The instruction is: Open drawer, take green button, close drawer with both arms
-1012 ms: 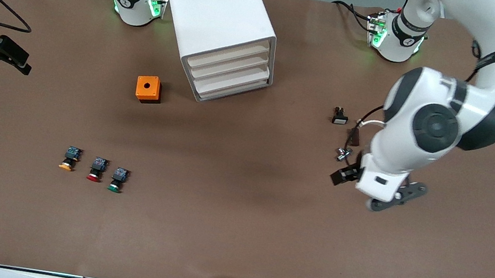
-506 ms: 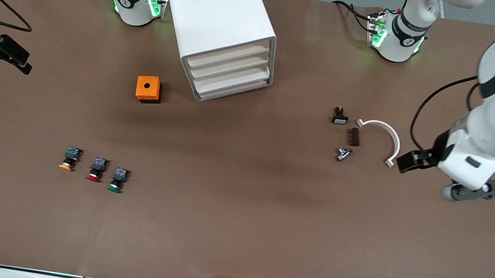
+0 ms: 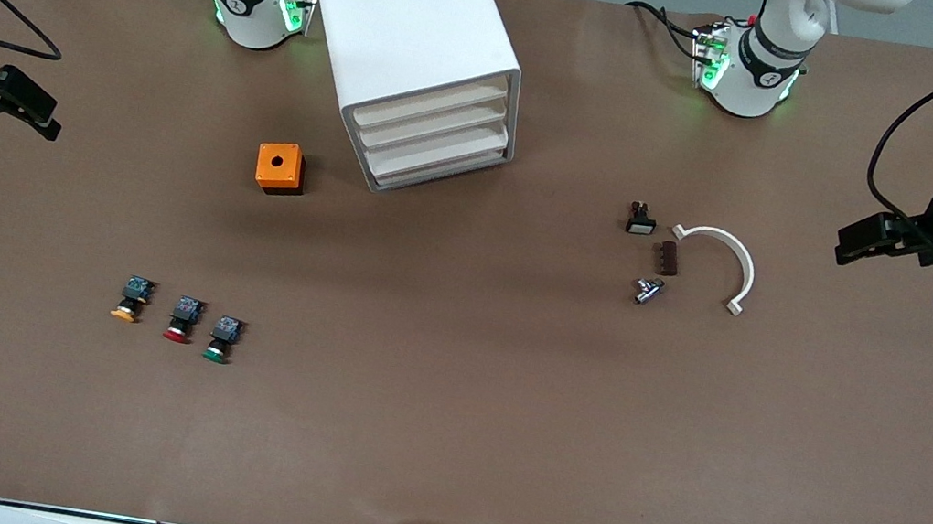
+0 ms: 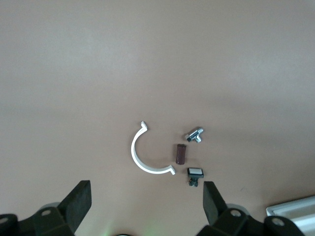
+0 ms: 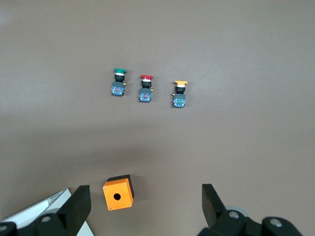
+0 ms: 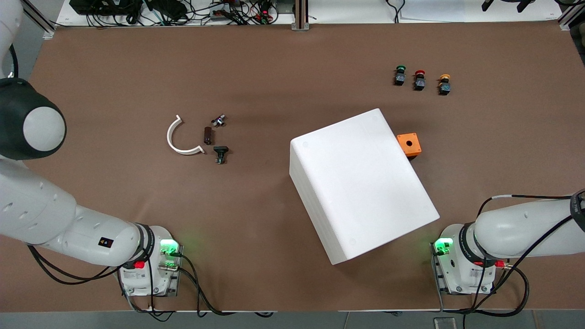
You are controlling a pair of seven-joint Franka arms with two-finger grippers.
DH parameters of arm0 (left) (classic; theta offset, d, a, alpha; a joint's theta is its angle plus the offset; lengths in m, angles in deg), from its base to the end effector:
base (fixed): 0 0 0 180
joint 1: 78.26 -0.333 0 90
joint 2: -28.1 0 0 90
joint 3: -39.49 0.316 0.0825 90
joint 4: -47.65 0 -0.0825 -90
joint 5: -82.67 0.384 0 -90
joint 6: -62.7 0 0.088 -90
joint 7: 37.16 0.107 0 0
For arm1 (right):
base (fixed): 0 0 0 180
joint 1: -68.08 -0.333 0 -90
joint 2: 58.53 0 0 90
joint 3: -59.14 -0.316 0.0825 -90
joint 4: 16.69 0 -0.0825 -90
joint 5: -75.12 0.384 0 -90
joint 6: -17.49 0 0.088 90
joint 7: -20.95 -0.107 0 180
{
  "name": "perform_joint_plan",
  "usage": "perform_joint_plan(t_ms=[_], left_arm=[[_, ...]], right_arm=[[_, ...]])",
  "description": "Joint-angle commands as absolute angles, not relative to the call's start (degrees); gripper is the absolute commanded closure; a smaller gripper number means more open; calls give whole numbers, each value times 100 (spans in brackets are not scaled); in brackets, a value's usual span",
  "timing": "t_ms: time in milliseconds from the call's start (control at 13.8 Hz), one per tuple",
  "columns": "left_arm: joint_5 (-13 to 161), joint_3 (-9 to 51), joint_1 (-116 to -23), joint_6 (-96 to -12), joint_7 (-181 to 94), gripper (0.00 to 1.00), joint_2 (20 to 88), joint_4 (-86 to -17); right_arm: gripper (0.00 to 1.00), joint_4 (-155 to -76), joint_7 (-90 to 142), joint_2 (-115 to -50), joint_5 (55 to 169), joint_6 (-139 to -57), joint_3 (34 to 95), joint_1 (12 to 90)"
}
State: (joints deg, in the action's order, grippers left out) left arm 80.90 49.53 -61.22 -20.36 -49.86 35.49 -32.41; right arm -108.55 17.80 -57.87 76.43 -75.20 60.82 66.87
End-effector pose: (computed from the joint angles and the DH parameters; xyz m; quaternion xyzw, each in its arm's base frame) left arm 0.5757 -0.0817 0.6229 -0.9981 -0.0481 0.0375 0.0023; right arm 0.5553 -0.0023 0.6197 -0.9993 0.0320 -0.0127 0.0119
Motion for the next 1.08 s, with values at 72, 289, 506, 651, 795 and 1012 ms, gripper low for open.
perform_joint_plan(t_ms=[72, 289, 506, 651, 795, 1012], left_arm=[[8188, 4023, -6944, -2447, -4832, 0, 2785, -4268], [8276, 3904, -7088, -2545, -4832, 0, 2485, -4552], [8434, 3905, -7079, -2519, -4832, 0, 2590, -4289], [8434, 3887, -7070, -2440, -4832, 0, 2599, -4305], [8425, 3896, -7096, -2440, -4814, 0, 2748, -4122], [8434, 3913, -7079, -2431, -4867, 0, 2959, -3919]], right_arm=[[0, -10959, 1717, -5651, 7565, -7550, 6019, 6729], [0, -10959, 1717, -5651, 7565, -7550, 6019, 6729], [0, -10959, 1709, -5651, 7565, -7558, 6019, 6729], [0, -10959, 1709, -5651, 7565, -7550, 6019, 6738], [0, -10959, 1709, -5642, 7565, -7550, 6019, 6738], [0, -10959, 1717, -5651, 7565, -7550, 6019, 6729]])
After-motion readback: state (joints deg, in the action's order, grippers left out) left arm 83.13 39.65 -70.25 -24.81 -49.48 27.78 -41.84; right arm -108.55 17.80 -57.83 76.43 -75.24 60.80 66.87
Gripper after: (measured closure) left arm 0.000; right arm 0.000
